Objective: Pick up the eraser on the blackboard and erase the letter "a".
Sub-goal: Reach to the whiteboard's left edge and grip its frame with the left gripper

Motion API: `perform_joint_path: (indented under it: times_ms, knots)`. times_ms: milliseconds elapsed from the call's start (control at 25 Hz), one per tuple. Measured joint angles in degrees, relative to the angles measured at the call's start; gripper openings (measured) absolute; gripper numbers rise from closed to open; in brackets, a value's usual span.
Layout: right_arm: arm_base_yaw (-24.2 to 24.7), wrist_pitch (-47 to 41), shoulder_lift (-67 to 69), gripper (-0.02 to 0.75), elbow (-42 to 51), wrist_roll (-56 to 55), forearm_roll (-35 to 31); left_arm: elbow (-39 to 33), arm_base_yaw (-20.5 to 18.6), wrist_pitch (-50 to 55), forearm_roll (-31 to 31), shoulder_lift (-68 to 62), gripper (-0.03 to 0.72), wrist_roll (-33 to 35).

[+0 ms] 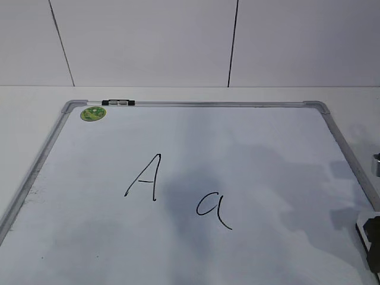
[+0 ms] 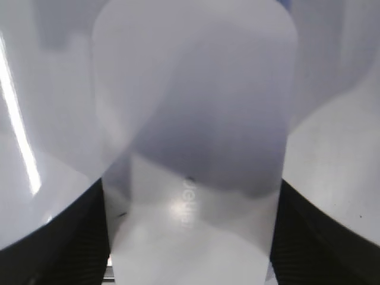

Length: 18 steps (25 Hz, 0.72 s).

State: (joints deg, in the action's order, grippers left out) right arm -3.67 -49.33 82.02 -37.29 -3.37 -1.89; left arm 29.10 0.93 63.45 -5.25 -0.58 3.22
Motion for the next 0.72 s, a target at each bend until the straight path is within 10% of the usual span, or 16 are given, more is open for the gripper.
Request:
perform_joint_path:
  times_ms: [720]
  knots:
    - [0.00,-1.22,0.09,0.561,-1.01,-0.09,-0.88,0.00,0.00,0.00,0.00,0.00,0.235,0.00]
